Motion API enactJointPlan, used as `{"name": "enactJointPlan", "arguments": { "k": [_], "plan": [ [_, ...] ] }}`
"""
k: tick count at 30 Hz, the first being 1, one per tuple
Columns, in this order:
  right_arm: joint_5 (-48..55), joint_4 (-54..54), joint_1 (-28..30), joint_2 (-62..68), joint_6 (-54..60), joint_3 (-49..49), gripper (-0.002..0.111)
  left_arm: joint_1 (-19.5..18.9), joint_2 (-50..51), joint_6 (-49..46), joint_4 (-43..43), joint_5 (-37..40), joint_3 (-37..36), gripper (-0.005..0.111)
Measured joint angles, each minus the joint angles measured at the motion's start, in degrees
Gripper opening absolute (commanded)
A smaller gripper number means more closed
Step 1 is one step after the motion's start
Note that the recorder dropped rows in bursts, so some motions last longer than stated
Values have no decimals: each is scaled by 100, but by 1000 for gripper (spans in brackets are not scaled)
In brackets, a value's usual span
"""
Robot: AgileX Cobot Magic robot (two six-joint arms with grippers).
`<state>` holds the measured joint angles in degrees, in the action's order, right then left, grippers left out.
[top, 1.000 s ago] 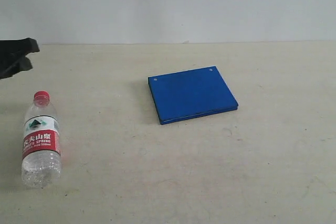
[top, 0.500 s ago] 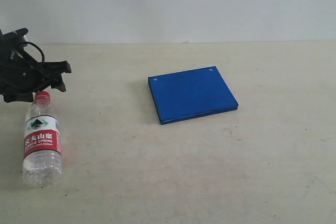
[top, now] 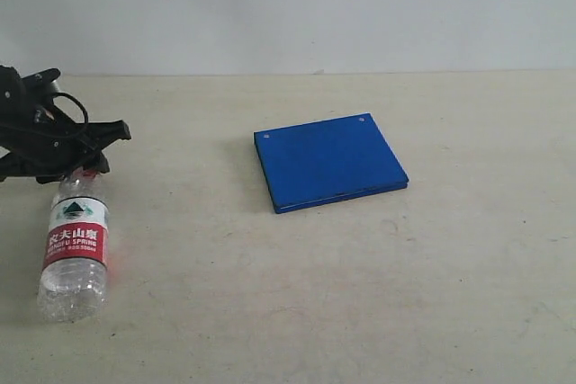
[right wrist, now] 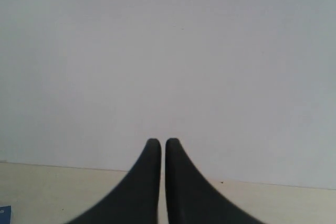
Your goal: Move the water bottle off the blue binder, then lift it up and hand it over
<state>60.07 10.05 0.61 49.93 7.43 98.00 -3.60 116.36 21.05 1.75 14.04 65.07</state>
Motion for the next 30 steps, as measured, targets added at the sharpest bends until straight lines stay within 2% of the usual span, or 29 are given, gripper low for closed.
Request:
{"name": "enactJointPlan", "arguments": {
  "k": [5,13,23,26,28,30],
  "plan": [
    [-94,0,0,0,0,0,0,0,-209,0,0,-324,0,5],
    [-140,0,0,0,-12,0,0,0,-1217,0,0,-1612,0,5],
    [-154,0,0,0,-12,0,0,23,-1526,0,-87,-1770,0,5],
    [-154,0,0,0,-21,0,0,220,-1526,0,-480,-2076,0,5],
    [-154,0,0,0,-21,0,0,326,-1526,0,-740,-2165,0,10],
    [-154,0,0,0,-21,0,0,438,-1526,0,-1051,-2175,0,30]
  ]
}}
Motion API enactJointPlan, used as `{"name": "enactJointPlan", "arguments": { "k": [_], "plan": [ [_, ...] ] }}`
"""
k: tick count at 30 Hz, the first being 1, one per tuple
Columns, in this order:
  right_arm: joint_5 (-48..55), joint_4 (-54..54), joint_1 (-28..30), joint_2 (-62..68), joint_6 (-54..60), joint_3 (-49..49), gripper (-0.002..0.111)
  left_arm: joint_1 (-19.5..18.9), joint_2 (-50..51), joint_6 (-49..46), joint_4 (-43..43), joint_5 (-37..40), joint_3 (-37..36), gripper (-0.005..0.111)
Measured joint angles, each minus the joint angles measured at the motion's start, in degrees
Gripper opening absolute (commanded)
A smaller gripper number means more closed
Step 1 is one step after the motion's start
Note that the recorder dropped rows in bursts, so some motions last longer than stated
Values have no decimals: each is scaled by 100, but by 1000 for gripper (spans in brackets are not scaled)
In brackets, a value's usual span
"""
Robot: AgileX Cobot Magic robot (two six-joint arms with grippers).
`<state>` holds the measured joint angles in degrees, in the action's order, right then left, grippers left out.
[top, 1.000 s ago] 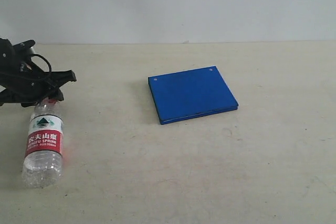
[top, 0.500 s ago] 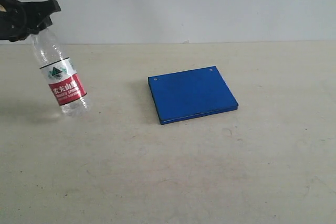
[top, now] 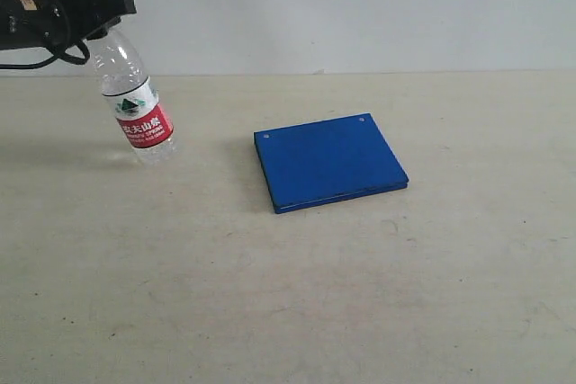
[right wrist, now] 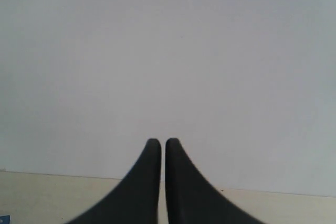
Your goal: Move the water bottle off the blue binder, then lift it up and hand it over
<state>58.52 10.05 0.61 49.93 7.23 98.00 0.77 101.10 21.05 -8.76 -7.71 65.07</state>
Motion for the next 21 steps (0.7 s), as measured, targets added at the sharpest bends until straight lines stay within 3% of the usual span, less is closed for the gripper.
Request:
{"name": "enactJointPlan", "arguments": {
  "k": [3,5,7,12,15,18,21],
  "plan": [
    [0,-11,0,0,-21,0,0,21,0,0,-234,0,0,68],
    [0,-52,0,0,-35,0,0,21,-37,0,-271,40,0,84],
    [-73,-166,0,0,-35,0,0,21,-76,-86,-282,83,0,90],
    [-215,-500,0,100,-38,0,0,21,-725,-1339,-303,188,0,90],
    [-99,-603,-47,334,-48,0,0,21,-1397,-1755,-315,694,0,89],
    [121,-526,-473,629,-17,-137,0,21,-2135,-1906,-315,1867,-30,76],
    [168,-205,-987,865,20,-609,0,32,-2618,-1920,28,2417,-337,56]
  ]
}}
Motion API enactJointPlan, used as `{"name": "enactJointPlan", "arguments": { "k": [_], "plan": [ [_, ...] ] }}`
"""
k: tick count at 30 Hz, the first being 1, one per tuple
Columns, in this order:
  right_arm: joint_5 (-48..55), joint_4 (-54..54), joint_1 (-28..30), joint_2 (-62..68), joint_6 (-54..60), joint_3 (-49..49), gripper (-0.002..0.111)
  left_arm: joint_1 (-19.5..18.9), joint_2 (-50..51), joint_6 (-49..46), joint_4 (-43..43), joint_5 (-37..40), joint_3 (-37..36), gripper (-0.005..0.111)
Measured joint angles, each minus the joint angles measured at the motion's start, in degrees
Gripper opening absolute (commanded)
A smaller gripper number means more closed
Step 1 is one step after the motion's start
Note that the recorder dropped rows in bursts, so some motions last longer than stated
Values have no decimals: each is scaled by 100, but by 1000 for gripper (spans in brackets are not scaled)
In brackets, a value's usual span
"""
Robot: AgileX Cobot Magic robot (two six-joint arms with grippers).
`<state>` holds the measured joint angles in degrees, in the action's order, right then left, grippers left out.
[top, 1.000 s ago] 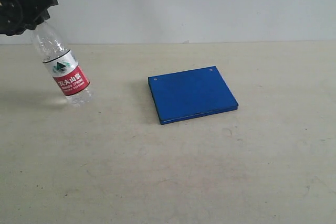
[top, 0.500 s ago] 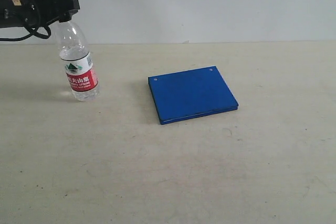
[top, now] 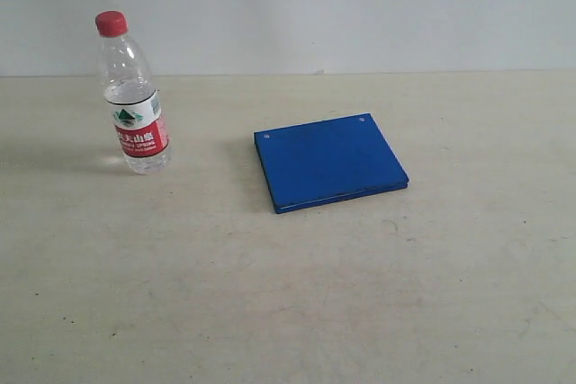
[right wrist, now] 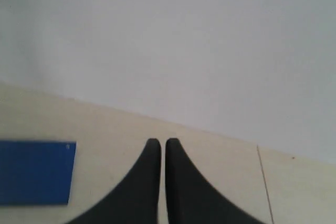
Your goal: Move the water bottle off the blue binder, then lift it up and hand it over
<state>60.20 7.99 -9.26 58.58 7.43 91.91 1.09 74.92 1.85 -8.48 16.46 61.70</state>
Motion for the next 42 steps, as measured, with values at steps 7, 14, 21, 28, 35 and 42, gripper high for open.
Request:
{"name": "enactJointPlan", "arguments": {
  "k": [7,14,21,28,35,42],
  "plan": [
    [-557,566,-716,731,-782,-1934,0,652,-674,-399,1297,318,-1330,42],
    [-2018,697,-691,877,-2693,-3662,0,1558,-701,-596,3116,-136,-2275,44],
    [-3083,-1480,628,1701,-2023,-4165,0,2252,258,-853,4385,-1213,-2370,61],
    [-1194,-5983,1287,3713,2478,-3236,16,2336,1640,-788,4620,-776,-1335,61],
    [-214,-6574,1330,5230,3547,-2027,65,2323,2779,-788,4682,-454,-272,61],
    [-450,-6582,1320,6206,3570,-1344,62,2071,3894,-845,5294,-169,486,61]
  ]
}}
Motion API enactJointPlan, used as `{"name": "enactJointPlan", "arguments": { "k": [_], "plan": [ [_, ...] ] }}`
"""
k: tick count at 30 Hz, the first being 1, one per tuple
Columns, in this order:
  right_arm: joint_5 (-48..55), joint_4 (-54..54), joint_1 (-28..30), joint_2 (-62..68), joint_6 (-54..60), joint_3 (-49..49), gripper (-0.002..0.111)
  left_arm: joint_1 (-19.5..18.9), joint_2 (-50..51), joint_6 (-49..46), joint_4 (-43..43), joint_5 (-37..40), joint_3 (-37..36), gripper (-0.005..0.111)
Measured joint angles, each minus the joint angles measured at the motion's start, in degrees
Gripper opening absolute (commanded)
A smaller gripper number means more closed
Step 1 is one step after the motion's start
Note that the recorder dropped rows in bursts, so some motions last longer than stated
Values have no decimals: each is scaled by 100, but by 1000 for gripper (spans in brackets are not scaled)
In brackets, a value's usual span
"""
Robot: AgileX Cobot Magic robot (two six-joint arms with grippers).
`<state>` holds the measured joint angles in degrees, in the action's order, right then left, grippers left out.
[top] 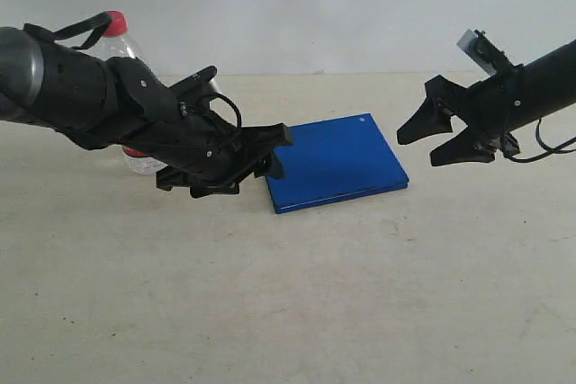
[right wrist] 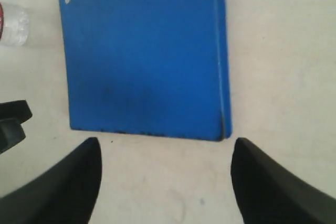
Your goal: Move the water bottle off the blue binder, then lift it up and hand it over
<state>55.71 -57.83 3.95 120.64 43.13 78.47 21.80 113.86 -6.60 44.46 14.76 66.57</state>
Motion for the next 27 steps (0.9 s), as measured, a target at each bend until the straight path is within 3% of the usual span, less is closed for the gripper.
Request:
{"name": "enactJointPlan", "arguments": {
  "k": [9,20,24,27],
  "plan": [
    [135,-523,0,1107,-12,1102,62,-58,265,-75,70,-220,324,61],
    [1285,-1258,-27,1931,668,1734,62,-58,549,-372,74,-352,333,60],
    [1297,-1244,-155,1757,533,1734,41,-58,549,-611,74,-309,333,60],
    [1286,-861,-366,1623,204,1734,41,-58,549,-655,74,-281,333,60]
  ]
}}
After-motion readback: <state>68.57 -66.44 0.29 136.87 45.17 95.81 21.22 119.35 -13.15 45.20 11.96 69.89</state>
